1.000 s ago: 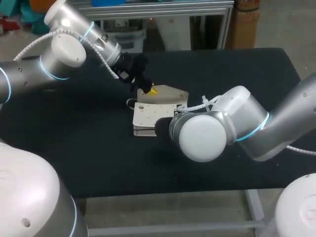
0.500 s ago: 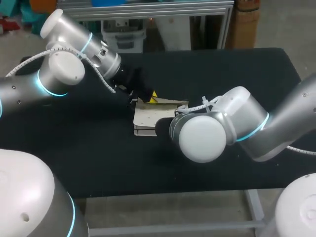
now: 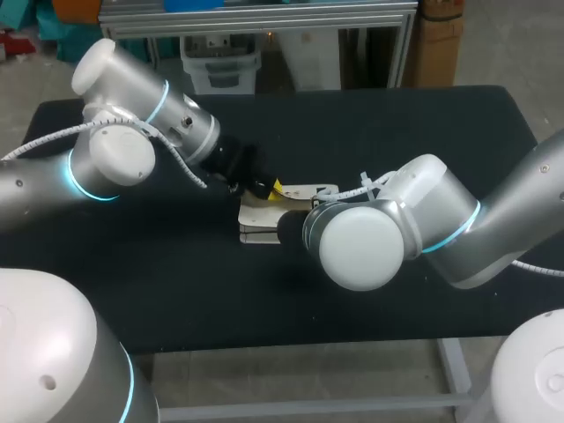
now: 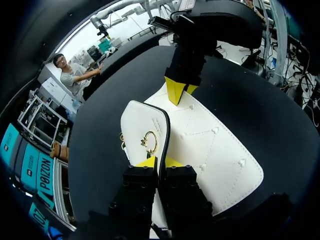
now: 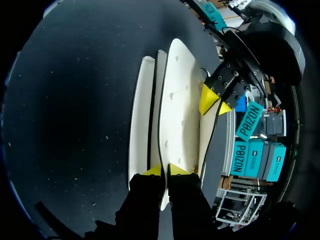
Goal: Pick up the bag, open it, inspect its contents, close it, and place it on the opposite side
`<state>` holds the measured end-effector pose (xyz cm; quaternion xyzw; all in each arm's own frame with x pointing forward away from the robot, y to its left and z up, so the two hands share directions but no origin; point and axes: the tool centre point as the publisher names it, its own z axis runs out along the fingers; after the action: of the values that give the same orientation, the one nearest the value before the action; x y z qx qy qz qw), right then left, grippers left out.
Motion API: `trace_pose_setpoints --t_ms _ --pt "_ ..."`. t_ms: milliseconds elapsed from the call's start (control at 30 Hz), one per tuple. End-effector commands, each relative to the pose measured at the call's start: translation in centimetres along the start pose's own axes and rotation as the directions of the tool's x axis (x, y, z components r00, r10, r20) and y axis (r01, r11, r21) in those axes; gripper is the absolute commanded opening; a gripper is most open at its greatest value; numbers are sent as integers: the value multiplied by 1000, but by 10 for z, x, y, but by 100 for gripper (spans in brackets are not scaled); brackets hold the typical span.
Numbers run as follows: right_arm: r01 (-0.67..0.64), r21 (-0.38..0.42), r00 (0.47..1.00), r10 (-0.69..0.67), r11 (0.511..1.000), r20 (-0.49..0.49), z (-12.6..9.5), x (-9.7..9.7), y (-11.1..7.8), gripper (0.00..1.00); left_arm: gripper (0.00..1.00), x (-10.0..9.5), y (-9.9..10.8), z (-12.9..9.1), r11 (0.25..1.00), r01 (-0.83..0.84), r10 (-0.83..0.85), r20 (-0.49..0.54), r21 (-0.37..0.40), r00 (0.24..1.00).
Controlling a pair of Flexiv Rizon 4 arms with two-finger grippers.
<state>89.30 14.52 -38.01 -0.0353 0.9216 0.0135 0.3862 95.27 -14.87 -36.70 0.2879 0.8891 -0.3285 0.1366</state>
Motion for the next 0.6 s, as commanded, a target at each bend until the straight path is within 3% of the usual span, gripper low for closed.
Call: trace_pose_setpoints --t_ms 33,267,467,500,600 --pt "1 -7 993 0 1000 117 4 3 0 0 0 9 -1 8 999 -17 17 -11 -27 1000" --pt "1 -7 993 0 1000 117 4 3 0 0 0 16 3 5 996 -66 63 -55 -56 996" --pt "1 -7 993 0 1000 117 4 3 0 0 2 21 3 3 996 -81 79 -66 -23 995" --pt "1 -7 993 0 1000 117 4 3 0 0 36 21 2 0 997 -79 78 -55 -9 995" --pt "1 -7 993 0 1000 117 4 3 0 0 49 19 2 -8 998 -65 65 -10 18 998"
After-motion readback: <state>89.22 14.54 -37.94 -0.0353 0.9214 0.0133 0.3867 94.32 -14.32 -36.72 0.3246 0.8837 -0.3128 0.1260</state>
